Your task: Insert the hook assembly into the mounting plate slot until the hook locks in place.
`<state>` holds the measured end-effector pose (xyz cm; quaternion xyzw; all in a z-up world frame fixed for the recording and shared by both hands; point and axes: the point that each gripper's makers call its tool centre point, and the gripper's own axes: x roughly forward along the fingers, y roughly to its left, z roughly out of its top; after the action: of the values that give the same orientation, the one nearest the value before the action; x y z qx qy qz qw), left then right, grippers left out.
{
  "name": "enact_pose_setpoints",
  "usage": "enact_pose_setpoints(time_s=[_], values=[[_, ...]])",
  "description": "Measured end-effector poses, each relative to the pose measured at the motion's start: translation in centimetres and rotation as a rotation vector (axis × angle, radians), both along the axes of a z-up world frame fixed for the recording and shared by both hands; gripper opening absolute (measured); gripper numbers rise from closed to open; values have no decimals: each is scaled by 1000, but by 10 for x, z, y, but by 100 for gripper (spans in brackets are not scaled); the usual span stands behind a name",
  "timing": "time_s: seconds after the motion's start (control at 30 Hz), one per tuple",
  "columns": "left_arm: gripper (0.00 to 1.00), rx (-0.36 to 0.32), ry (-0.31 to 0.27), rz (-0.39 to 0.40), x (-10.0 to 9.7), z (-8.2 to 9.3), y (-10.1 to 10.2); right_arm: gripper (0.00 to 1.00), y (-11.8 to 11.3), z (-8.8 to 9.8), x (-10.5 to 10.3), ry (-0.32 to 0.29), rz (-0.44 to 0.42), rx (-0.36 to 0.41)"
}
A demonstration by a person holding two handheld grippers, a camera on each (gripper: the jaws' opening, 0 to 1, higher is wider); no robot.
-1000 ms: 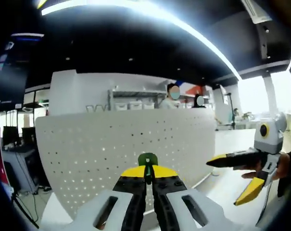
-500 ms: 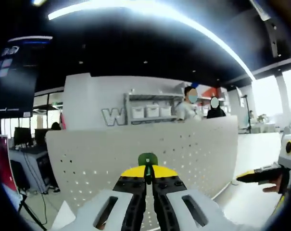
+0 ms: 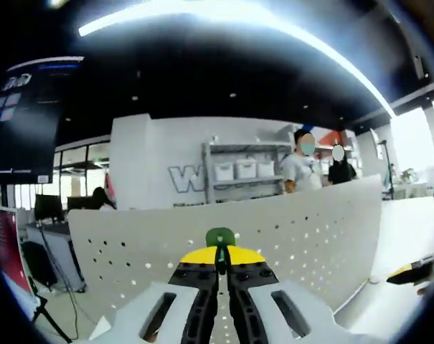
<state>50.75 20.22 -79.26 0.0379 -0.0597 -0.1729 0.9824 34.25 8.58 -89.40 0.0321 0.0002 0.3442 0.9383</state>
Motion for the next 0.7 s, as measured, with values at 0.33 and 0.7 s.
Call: enact_pose_setpoints(time_s=[0.33, 0.7], values=[[3, 36, -10, 56, 12, -10, 1, 98, 1, -5, 1, 14, 4, -3], [3, 15, -33, 78, 18, -10, -1, 97, -1, -8, 2, 25, 1, -4]])
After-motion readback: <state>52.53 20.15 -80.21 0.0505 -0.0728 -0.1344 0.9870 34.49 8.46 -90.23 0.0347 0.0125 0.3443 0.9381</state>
